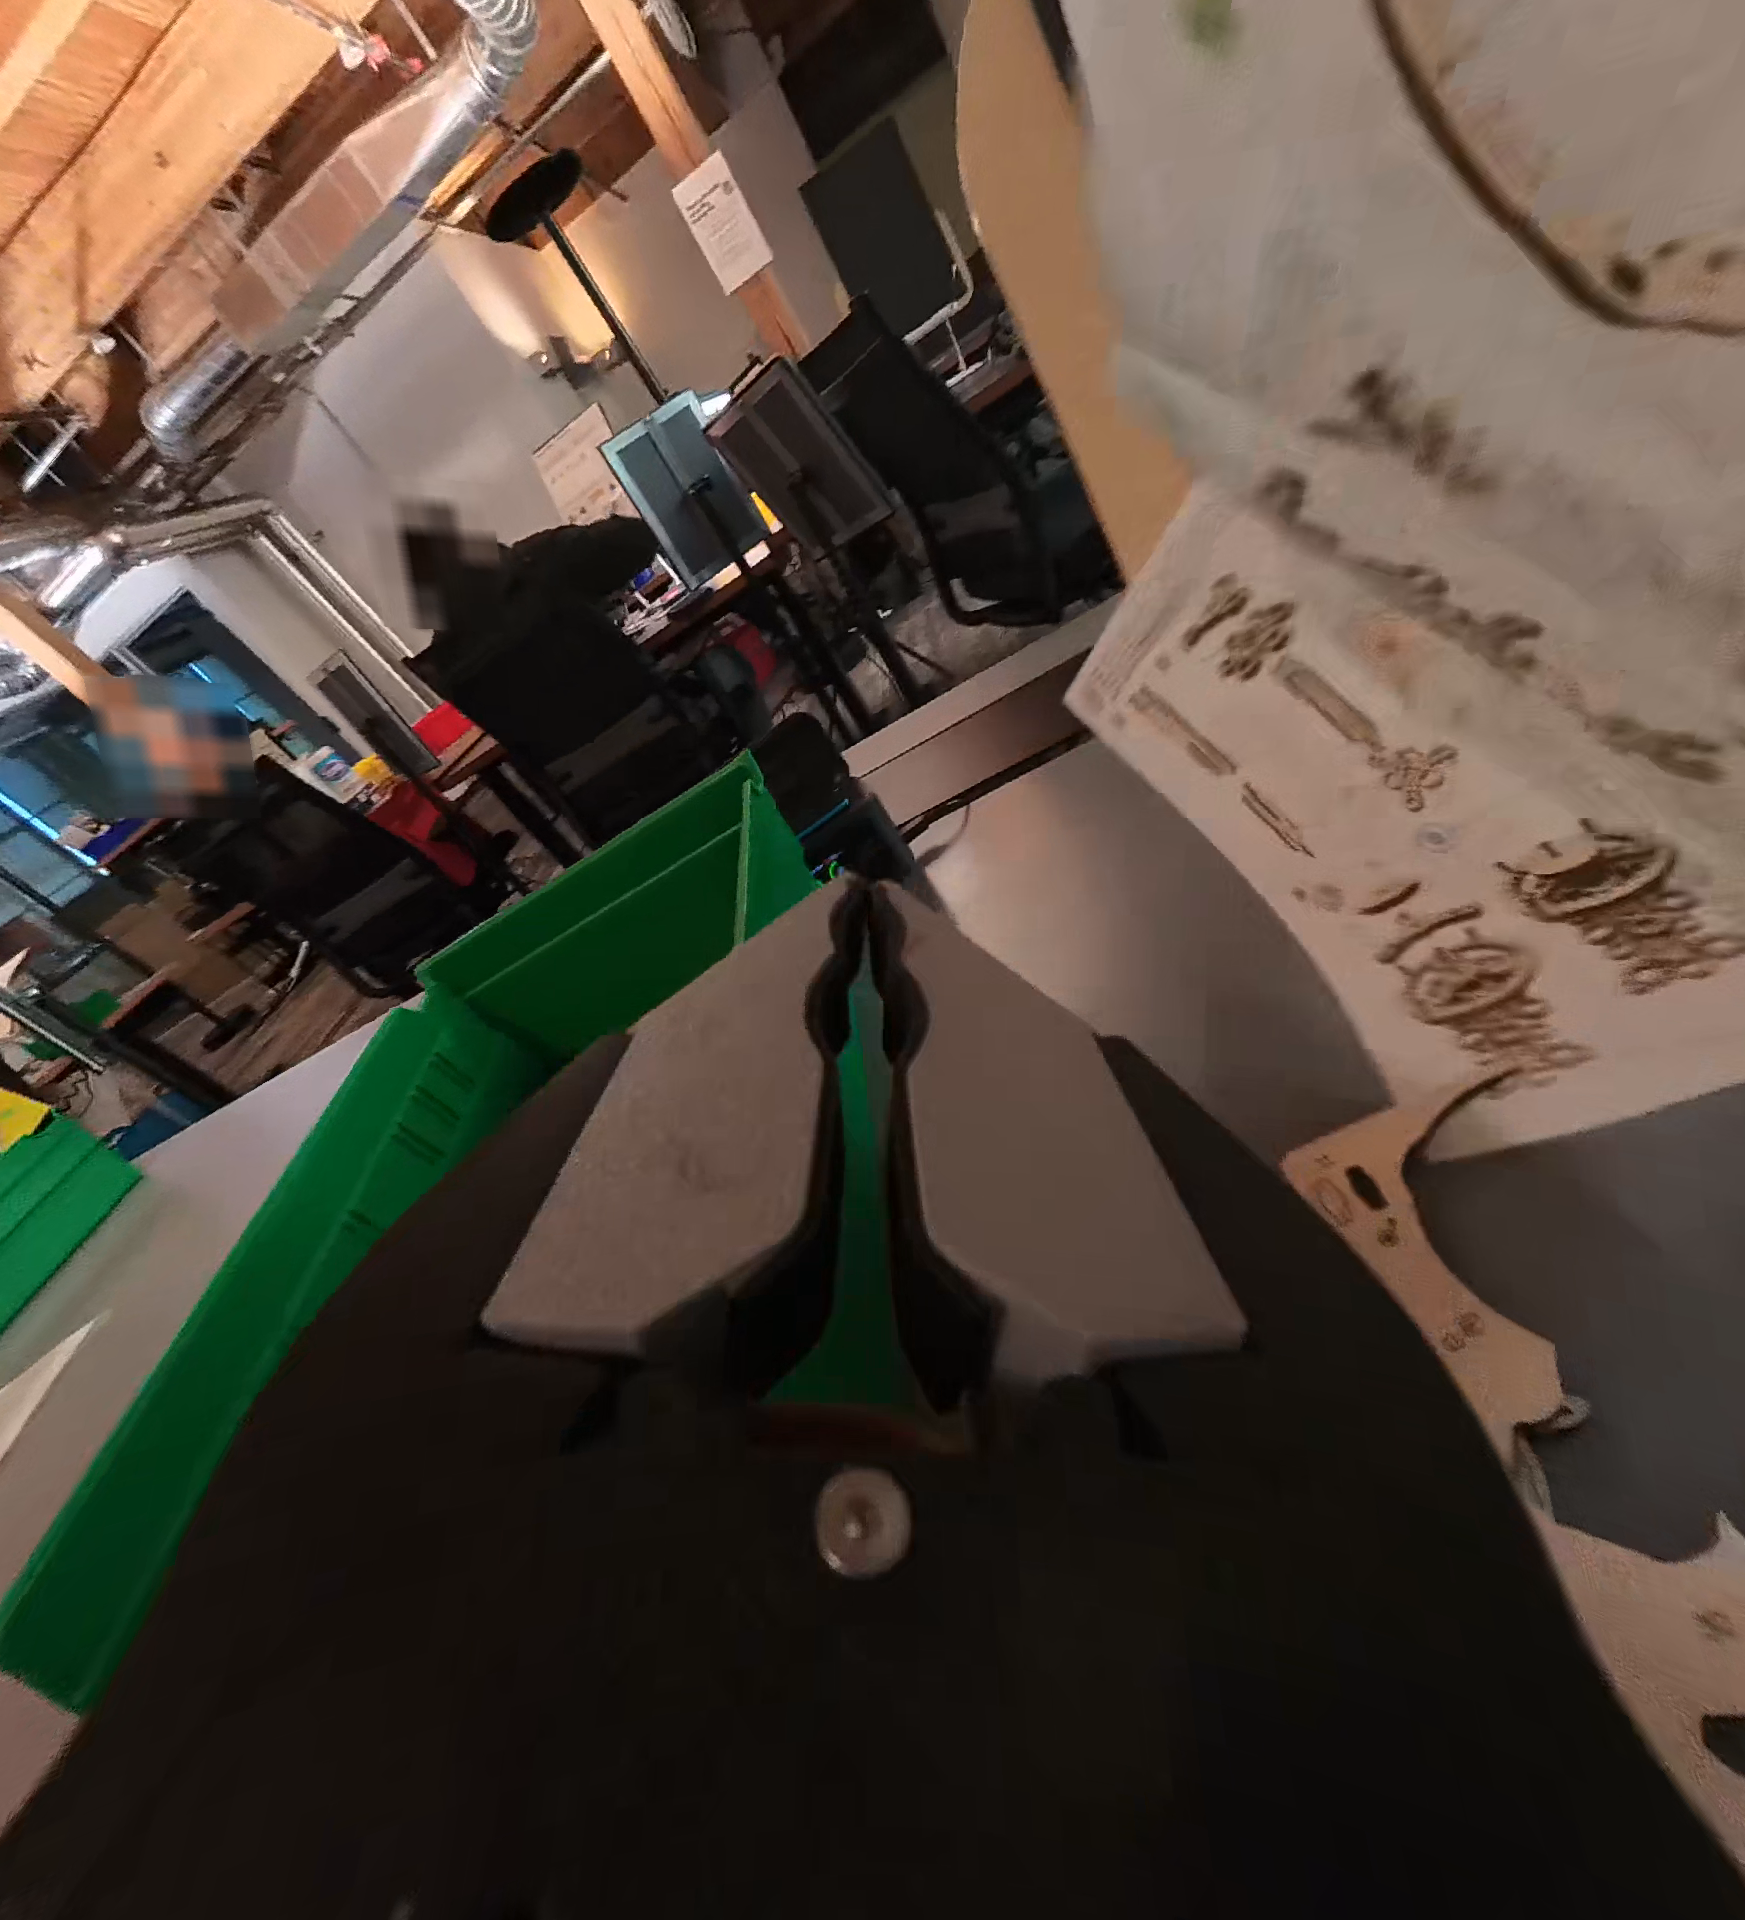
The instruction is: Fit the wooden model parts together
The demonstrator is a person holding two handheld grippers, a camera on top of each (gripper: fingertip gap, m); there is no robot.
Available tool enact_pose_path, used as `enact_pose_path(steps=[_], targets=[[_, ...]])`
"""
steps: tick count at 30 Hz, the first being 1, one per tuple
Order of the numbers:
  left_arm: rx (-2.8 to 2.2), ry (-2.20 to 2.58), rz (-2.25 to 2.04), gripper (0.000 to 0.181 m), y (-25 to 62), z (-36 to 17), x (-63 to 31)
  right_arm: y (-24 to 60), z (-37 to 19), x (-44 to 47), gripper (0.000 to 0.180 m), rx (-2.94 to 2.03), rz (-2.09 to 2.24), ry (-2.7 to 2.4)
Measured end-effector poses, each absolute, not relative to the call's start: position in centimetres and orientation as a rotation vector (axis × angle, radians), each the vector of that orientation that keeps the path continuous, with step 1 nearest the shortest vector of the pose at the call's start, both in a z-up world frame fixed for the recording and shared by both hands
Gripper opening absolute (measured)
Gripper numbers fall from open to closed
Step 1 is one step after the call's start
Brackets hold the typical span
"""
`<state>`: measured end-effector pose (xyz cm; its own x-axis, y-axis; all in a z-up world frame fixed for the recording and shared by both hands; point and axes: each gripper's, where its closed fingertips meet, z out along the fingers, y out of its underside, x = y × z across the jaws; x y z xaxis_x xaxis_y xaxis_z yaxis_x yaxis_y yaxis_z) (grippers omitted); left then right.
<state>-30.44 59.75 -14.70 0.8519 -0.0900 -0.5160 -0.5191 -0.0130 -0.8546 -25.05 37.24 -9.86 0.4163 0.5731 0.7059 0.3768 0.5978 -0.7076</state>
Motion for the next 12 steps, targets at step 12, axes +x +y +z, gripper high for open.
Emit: enact_pose_path(steps=[12], targets=[[-1.56,0.55,0.25,0.0,59.3,-14.8,-28.7,46.1,-7.4,-15.6,0.0,-1.213,-0.178,-0.846]])
